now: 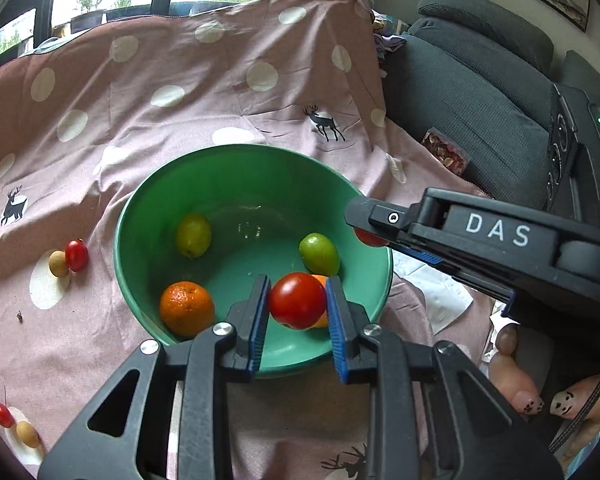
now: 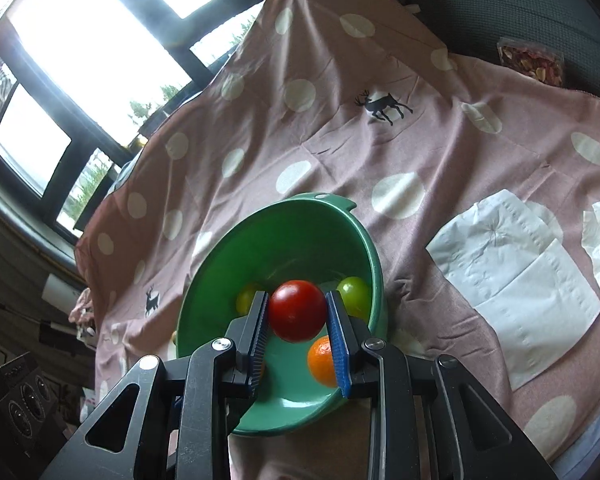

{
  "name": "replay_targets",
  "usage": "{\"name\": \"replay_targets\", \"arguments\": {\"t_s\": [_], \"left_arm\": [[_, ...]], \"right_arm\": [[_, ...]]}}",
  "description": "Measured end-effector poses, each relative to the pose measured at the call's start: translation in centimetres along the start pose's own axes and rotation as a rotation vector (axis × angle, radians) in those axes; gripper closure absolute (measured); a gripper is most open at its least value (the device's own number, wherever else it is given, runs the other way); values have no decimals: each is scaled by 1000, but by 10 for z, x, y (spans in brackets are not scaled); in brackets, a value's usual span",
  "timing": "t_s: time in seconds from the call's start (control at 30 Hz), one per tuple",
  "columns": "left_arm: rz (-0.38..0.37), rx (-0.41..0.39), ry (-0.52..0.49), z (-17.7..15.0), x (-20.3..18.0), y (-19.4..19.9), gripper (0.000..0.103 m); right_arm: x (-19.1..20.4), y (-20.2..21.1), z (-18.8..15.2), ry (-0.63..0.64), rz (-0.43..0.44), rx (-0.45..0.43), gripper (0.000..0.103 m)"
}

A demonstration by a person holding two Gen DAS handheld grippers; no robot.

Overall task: Organize fruits
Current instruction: 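Carry the held cherry tomatoes with both tools over the green bowl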

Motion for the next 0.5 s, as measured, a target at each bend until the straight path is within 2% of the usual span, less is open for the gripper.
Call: {"name": "replay_targets", "arguments": {"t_s": [0.5], "left_arm": [[-12, 37, 27, -4, 3, -16, 76]], "right_arm": [[-6, -9, -3, 6, -60, 39, 73]]}}
Point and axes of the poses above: each gripper's, at about its wrist camera, not at the fingertips, and y roughly against the way its jaws point, x to its left, z to its top, the point moved 7 cm from there along -y, roughly the way its jaws point, and after that the axes turned 9 degrees about y, right-handed, at the moved point
